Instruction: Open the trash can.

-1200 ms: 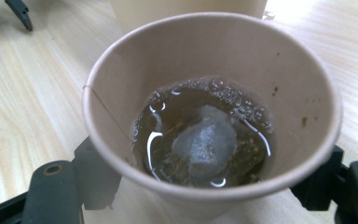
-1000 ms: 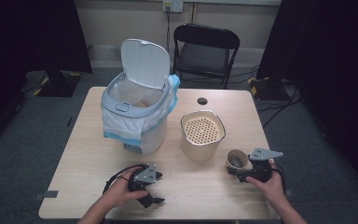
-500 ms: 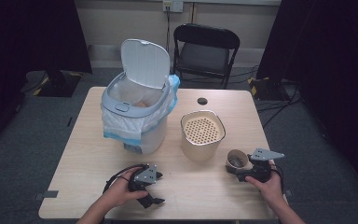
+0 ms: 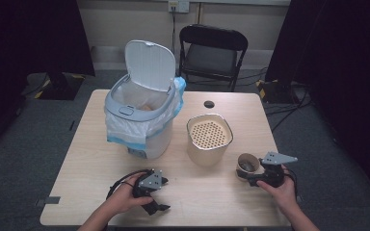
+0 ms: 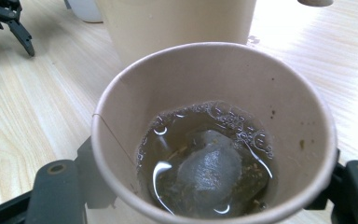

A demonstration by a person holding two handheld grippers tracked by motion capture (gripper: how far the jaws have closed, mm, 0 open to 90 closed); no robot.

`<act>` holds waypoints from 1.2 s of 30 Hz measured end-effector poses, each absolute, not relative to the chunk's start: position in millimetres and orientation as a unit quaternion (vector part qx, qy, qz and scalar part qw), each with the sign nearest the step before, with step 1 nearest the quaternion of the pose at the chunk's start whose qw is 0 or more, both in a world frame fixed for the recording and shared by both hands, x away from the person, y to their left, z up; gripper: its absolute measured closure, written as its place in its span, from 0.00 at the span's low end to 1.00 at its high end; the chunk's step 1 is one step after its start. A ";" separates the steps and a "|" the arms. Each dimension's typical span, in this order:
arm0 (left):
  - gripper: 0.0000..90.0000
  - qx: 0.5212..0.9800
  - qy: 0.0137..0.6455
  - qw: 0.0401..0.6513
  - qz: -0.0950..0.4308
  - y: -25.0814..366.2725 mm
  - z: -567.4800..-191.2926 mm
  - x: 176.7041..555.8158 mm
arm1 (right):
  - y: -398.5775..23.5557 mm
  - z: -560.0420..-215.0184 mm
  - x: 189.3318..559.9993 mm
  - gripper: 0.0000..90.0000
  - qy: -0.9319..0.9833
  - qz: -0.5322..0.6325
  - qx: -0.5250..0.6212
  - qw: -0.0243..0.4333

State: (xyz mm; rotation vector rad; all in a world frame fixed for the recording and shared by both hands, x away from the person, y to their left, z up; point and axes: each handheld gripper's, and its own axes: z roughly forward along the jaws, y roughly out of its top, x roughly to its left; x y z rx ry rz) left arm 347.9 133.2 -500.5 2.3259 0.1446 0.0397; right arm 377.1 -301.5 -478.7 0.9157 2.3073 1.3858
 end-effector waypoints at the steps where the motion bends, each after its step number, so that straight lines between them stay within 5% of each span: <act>1: 0.09 0.917 0.057 0.394 0.016 133.3 -500.5 347.9 | -302.2 -477.5 377.8 0.29 0.802 0.482 0.320 0.149; 36: 0.09 0.917 0.057 0.394 0.016 133.1 -500.5 347.9 | -295.0 -435.6 443.9 0.30 0.811 0.450 0.331 0.172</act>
